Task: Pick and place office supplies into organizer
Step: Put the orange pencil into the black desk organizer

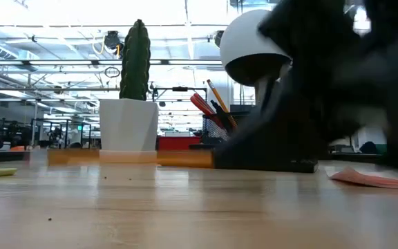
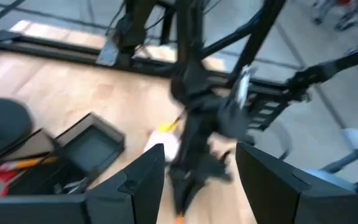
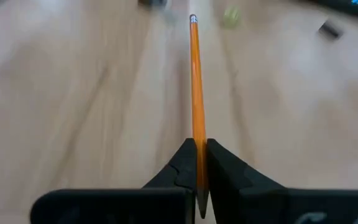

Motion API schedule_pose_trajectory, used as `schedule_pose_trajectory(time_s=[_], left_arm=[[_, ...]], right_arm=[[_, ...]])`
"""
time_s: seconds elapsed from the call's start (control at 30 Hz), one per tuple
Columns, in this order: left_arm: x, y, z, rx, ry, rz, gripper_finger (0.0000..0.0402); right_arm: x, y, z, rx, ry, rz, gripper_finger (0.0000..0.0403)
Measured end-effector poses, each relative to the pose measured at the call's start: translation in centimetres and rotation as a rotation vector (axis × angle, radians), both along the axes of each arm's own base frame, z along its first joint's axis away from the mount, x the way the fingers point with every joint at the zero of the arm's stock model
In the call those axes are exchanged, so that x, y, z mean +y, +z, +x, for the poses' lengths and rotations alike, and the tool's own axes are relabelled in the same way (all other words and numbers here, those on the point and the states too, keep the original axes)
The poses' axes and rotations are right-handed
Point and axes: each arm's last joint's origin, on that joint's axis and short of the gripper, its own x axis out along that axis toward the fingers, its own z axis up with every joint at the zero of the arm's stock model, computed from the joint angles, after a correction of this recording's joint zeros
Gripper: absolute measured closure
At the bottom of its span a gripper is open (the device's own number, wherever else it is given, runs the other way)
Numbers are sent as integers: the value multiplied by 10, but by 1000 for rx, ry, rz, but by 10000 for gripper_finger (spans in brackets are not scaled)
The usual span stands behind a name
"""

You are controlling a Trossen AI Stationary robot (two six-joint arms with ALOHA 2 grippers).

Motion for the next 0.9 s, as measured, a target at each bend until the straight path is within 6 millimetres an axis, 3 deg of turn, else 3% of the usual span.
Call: schedule_pose_trajectory(time_s=[0.47,0.7,0.9], left_arm=[[-21,-12,-8,12,90,163,197],[-46,-47,-12,-16,97,203,197],[-52,-80,-14,-23,128,175,197]], right_arm=[[7,61,-49,-175,-62,-60,393],[7,80,-67,-241,-78,-92,393],[7,88,-66,-274,-60,-108,393]])
